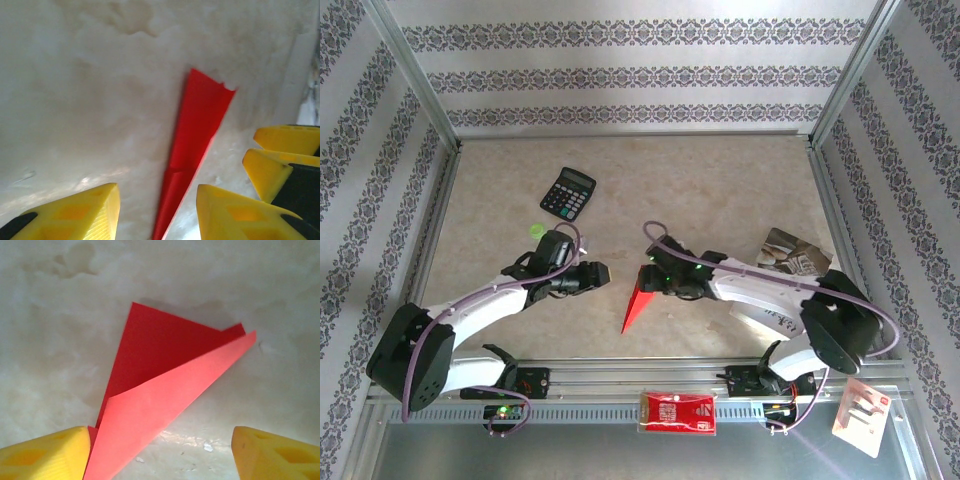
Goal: Fold a paper plane with a square sheet of paper (pick it up from the middle)
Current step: Move a paper plane to the center of the table.
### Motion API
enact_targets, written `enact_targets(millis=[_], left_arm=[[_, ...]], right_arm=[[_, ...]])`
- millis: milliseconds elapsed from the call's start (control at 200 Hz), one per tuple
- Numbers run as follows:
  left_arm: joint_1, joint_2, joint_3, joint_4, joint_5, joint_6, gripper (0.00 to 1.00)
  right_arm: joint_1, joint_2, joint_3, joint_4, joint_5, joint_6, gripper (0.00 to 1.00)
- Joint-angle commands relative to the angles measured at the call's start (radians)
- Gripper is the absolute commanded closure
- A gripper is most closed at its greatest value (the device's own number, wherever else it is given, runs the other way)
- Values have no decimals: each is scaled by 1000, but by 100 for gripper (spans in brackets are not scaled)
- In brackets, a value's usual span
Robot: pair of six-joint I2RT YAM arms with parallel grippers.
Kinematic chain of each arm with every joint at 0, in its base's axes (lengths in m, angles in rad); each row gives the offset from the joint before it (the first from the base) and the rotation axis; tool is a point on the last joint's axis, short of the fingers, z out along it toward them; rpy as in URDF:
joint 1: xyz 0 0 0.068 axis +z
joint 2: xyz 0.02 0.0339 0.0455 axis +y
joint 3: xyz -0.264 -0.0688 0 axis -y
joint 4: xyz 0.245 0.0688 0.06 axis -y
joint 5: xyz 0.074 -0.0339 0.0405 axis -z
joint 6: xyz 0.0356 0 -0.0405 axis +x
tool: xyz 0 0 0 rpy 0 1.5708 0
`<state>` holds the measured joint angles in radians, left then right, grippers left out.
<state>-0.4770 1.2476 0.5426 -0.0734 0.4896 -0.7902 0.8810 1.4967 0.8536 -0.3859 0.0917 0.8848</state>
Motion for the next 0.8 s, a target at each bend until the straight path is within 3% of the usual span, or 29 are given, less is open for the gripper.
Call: enact_targets(millis=[0, 110, 370, 794], left_arm=[[11, -14, -19, -44, -12, -3, 56], [10, -12, -25, -37, 0, -3, 55], [9, 7, -30, -28, 17, 3, 54], [11, 22, -11, -43, 22, 14, 52]], right_arm=[[45, 69, 40, -22, 120, 124, 18], [72, 138, 69, -16, 129, 145, 13], [78, 174, 88, -34, 147, 150, 14], [62, 108, 41, -41, 161, 172, 53]])
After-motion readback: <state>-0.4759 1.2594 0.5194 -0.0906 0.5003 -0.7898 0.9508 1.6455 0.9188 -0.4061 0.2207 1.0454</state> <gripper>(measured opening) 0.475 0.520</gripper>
